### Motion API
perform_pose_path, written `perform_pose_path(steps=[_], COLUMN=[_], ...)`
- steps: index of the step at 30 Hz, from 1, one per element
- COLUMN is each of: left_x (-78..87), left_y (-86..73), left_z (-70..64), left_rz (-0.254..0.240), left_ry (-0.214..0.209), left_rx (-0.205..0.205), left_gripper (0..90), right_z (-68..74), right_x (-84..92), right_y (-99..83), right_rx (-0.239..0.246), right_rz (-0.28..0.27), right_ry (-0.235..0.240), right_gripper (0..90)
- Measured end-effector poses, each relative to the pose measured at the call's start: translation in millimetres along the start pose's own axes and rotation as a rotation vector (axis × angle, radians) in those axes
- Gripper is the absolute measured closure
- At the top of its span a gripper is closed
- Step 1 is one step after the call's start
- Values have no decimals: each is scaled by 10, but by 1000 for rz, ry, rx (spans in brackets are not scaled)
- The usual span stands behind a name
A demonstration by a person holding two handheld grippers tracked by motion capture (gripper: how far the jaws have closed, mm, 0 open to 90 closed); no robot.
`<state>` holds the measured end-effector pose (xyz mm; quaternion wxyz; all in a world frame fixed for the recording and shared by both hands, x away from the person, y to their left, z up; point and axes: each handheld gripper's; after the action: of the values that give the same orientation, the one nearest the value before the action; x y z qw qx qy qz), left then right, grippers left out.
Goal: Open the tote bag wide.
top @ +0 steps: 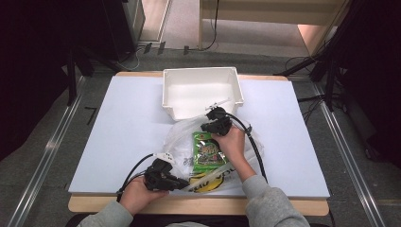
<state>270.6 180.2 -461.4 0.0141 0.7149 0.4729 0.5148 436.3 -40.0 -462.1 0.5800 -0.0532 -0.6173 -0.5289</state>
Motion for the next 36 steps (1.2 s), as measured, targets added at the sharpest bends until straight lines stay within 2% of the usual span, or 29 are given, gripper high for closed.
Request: perform_pose_path(steps=[1,2,5,6,8,9,11,12,14,19,20,23,28,31,36], left_x=[0,28,70,103,142,177,192,216,239,294,320,353,423,460,520], left_y=[0,24,59,79,107,140,156,188,215,280,322,363,479,561,710], left_z=[0,-12,-35,-48,-58,-62,-58,-63,-66,-65,-62,-58,-54,-54,-3], left_rz=[0,-11,-23,-44,-66,-78,-82,-93,-97,-106,-97,-102,-111,-118,-127], left_ry=[0,18,28,28,32,35,32,33,36,25,16,14,15,23,33], left_rx=[0,-15,-15,-13,-13,-3,-2,6,2,7,10,3,0,-3,-5], left_gripper=[800,774,683,658,640,599,582,531,489,432,419,411,404,408,418], right_z=[0,23,47,63,69,89,100,125,147,151,144,126,113,101,116], right_x=[0,48,124,190,209,260,287,338,389,482,528,573,674,719,779], right_y=[0,-5,-13,-25,-29,-45,-56,-83,-114,-182,-215,-248,-357,-410,-477], right_rx=[0,12,29,32,34,40,40,53,57,60,55,49,64,76,86], right_rz=[0,-8,-22,-33,-36,-39,-40,-45,-47,-52,-54,-57,-54,-68,-72], right_ry=[0,11,21,40,44,57,68,77,85,101,108,128,118,128,125], right_gripper=[900,890,865,838,824,791,776,743,714,670,620,588,588,588,589])
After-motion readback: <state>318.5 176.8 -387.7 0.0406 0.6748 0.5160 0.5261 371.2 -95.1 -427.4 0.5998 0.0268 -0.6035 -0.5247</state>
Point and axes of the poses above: each handheld gripper's, and its own axes: x roughly backward along the jaws, y roughly out of its top, z roughly to its left, and after that the axes turned 1 degree about z, right-handed
